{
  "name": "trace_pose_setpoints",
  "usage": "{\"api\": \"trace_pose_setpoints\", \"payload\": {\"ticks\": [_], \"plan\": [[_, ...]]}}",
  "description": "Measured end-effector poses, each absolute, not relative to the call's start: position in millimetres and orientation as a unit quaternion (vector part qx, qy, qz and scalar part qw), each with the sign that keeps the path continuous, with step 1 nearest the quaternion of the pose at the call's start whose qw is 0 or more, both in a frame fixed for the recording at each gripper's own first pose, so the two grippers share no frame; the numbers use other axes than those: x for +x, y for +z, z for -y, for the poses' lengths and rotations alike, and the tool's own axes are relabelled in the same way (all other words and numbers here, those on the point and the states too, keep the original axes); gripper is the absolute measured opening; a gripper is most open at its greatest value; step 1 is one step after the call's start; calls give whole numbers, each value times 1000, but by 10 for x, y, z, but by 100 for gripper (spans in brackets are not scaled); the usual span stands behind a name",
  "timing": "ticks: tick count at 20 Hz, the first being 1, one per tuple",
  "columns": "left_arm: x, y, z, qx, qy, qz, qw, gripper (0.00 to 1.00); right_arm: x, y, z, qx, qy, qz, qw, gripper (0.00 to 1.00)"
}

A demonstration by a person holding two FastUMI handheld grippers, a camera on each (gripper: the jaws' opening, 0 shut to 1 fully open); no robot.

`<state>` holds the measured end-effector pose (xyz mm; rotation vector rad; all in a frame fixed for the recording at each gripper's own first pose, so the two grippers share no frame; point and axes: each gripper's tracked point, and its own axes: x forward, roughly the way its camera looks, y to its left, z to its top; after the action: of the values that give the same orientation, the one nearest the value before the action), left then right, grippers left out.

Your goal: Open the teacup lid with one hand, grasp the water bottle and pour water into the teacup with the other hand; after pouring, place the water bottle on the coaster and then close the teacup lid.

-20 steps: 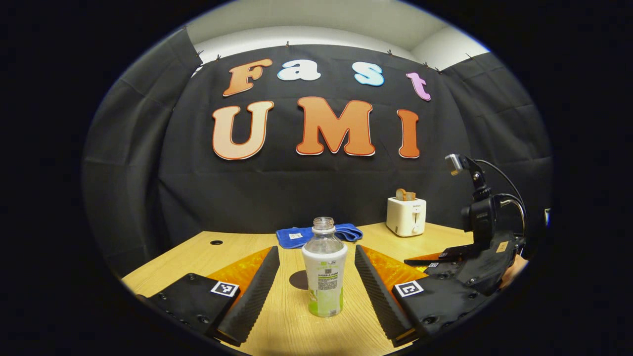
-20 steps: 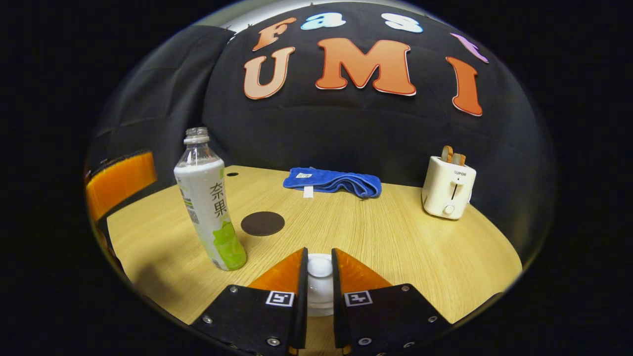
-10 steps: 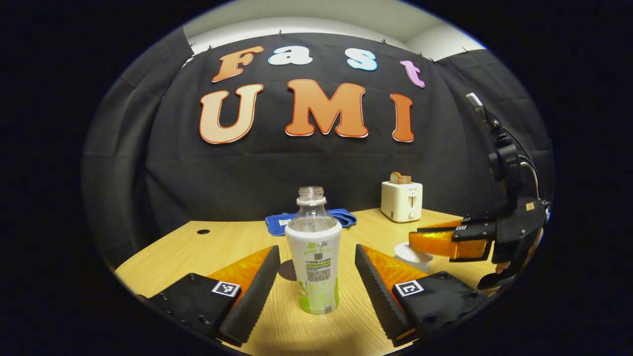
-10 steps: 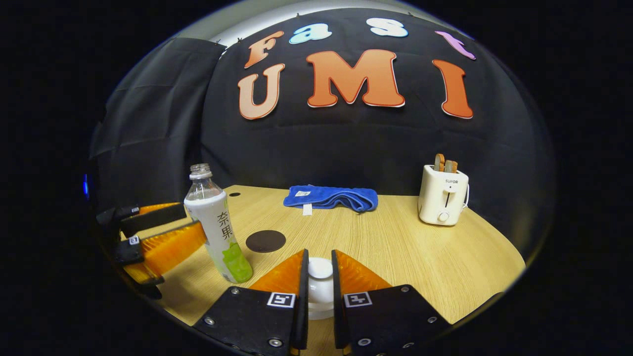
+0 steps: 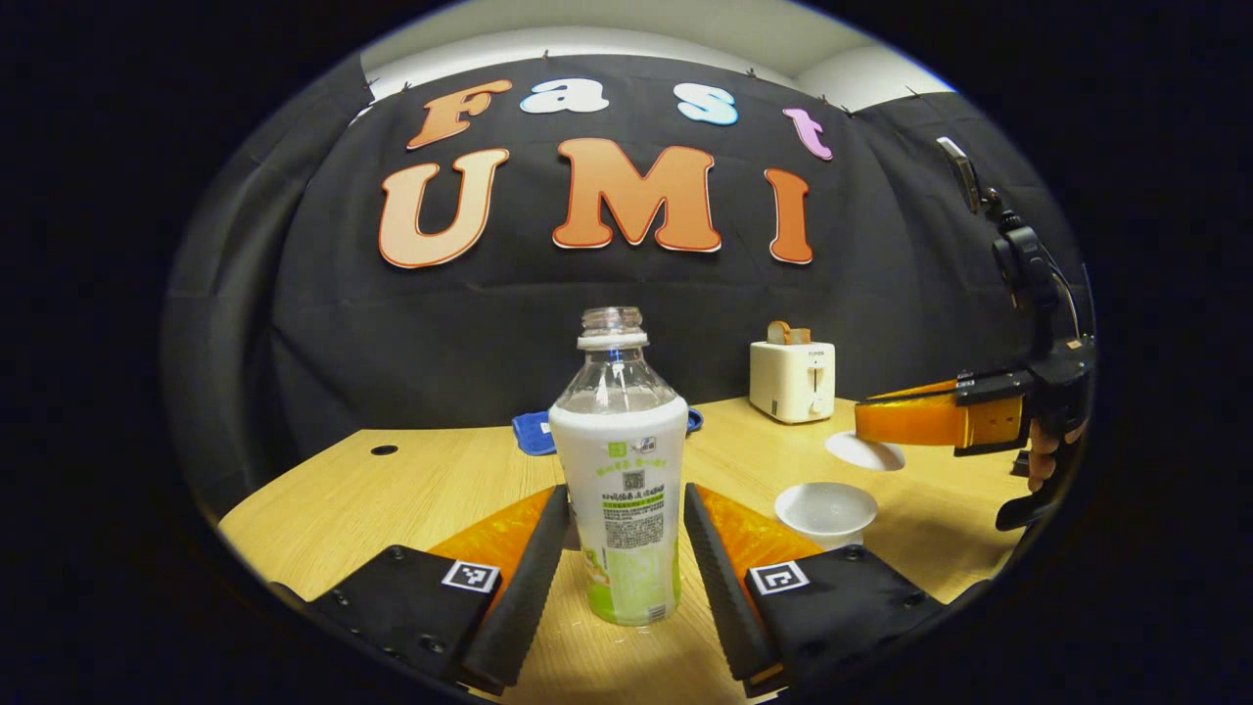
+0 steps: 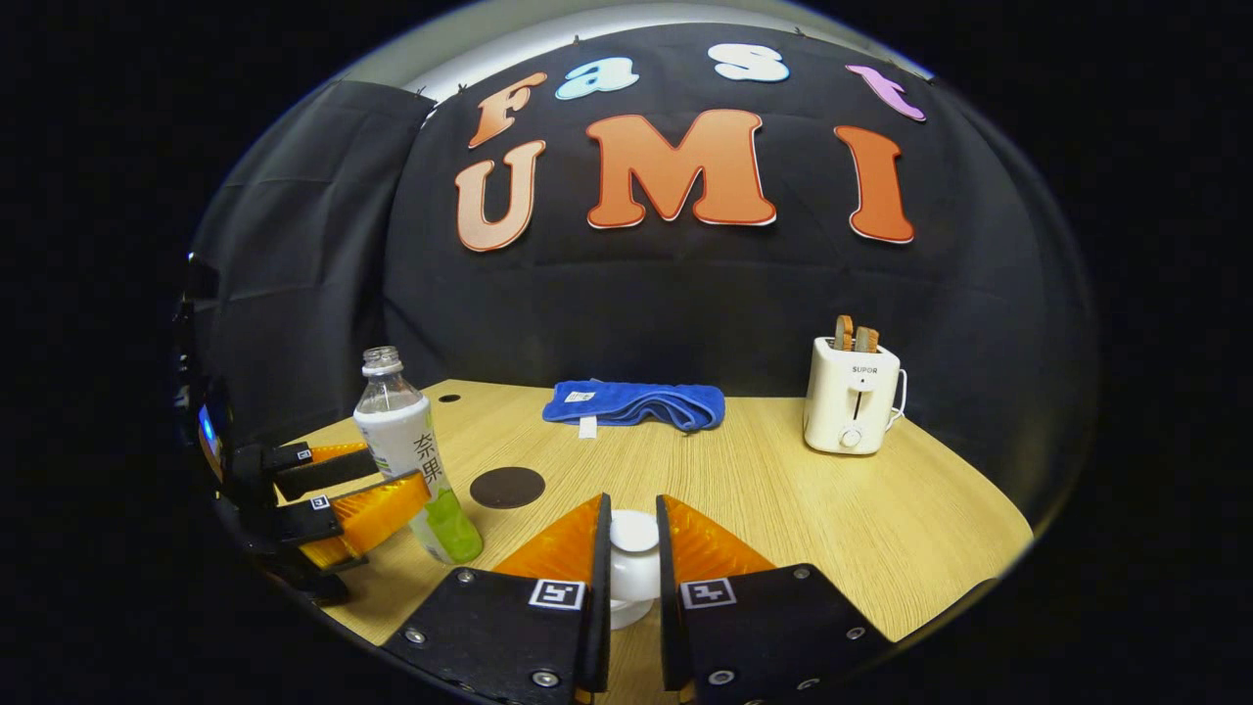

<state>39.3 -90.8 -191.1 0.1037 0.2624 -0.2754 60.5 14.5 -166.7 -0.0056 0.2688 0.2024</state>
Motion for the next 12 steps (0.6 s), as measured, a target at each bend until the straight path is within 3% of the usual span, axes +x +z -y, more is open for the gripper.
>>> {"api": "trace_pose_setpoints", "payload": {"ticks": [10, 12], "plan": [[428, -1912, 969, 61, -141, -123, 980, 63, 597, -1586, 73, 13, 82, -123, 989, 22], [446, -1885, 981, 74, -143, -120, 980, 64, 588, -1559, 110, 14, 80, -120, 989, 22]]}}
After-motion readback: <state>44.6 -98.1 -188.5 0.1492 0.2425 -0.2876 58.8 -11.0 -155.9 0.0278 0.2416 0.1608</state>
